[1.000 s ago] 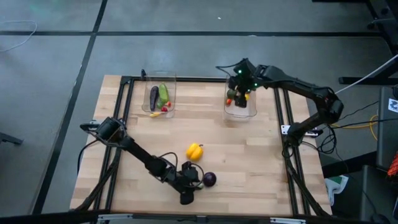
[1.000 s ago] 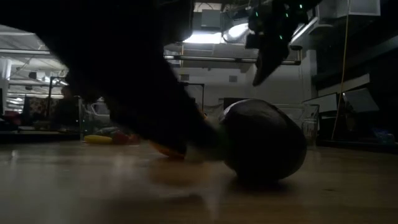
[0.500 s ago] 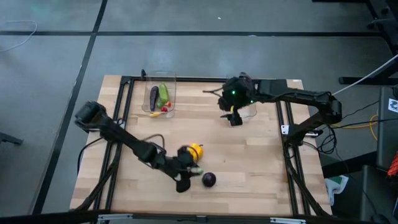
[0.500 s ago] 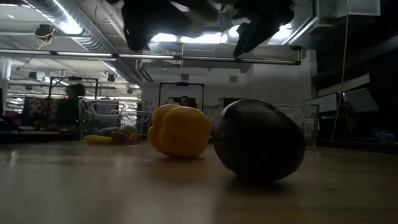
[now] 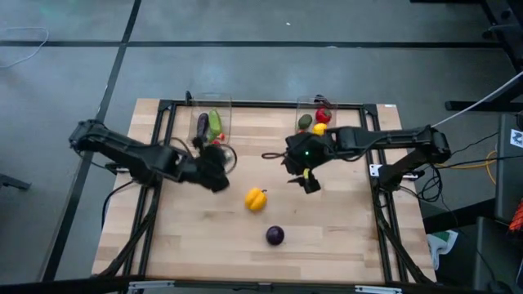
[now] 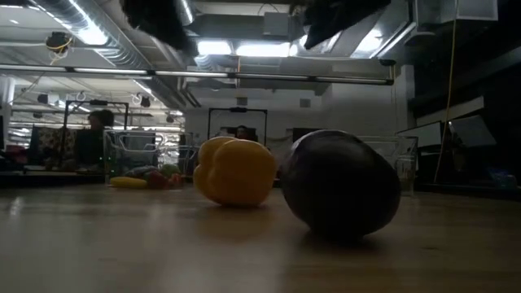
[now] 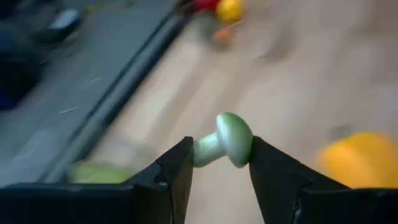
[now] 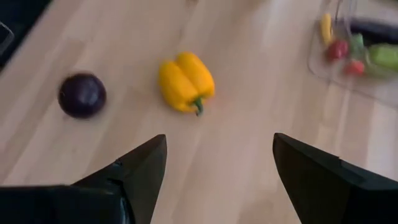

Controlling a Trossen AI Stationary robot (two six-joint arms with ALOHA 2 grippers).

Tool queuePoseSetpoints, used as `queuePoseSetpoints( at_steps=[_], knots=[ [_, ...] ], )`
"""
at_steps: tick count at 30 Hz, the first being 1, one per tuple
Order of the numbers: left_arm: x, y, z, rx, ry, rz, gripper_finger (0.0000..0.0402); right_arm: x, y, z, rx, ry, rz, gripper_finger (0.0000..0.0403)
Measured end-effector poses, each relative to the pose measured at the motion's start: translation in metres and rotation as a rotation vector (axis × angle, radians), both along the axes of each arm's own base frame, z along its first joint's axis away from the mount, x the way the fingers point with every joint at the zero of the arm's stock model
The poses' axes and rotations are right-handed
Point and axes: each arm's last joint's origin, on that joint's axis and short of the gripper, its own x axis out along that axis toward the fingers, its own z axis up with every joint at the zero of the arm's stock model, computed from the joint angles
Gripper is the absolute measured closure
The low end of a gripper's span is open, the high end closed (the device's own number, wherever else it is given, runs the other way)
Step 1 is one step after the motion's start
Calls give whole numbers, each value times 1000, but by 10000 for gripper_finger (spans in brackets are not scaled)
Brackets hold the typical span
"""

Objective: Sort produce into baskets
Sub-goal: Put the green mushroom into the left transparent bin

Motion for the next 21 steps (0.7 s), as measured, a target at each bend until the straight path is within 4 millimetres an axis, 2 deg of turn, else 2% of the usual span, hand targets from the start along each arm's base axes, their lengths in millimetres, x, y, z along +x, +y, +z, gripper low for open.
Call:
queuePoseSetpoints(
  at_steps=[5, 10, 14, 21],
  knots=[
    [-14, 41, -1, 29, 105, 182, 261, 12, 15, -2, 7, -68, 40, 111],
    [-20, 73, -20, 33, 187, 321, 261, 22, 25, -10, 21, -76, 51, 111],
    [-28, 93, -38, 0, 224, 435, 261, 25, 31, -21, 39, -25, 57, 111],
    [-38, 120, -51, -60, 159, 635, 261, 24, 34, -45, 82, -14, 100, 111]
  ],
)
